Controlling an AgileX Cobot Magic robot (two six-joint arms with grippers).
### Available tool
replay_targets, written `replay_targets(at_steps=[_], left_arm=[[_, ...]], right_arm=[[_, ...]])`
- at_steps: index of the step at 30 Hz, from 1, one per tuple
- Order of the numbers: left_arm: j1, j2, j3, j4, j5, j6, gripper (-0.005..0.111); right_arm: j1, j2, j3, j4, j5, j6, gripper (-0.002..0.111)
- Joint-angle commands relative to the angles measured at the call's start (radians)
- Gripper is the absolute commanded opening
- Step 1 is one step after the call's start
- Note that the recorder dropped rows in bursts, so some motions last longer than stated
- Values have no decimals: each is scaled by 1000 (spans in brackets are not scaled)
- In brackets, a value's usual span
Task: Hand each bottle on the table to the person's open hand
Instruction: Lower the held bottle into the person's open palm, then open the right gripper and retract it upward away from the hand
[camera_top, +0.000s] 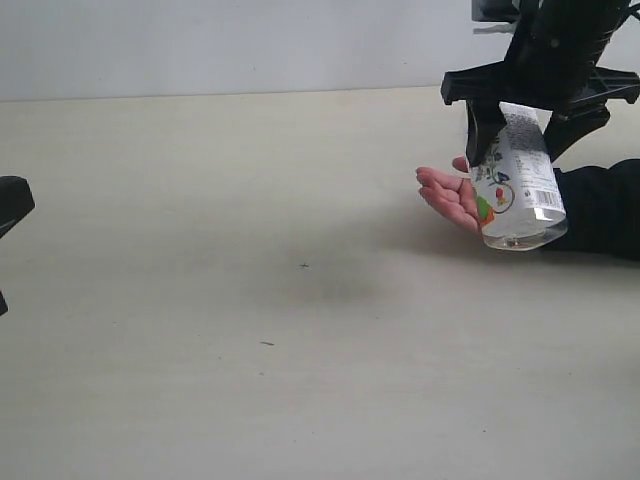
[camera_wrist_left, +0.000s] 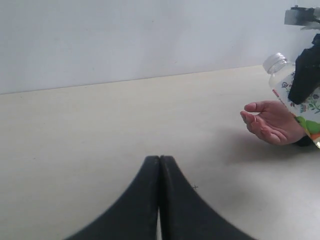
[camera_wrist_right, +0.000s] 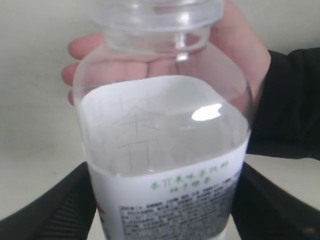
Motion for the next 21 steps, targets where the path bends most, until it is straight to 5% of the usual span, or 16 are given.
replay_targets(at_steps=[1, 14, 18, 21], left_arm=[[3, -6, 3, 1, -1, 2, 0], [3, -6, 3, 1, -1, 2, 0], [3, -6, 3, 1, -1, 2, 0], [3, -6, 3, 1, -1, 2, 0]], right_arm=[[1, 38, 0, -3, -43, 5, 0], [1, 135, -2, -71, -252, 7, 1], [1, 135, -2, -81, -259, 5, 21], [1, 135, -2, -81, -259, -2, 61]])
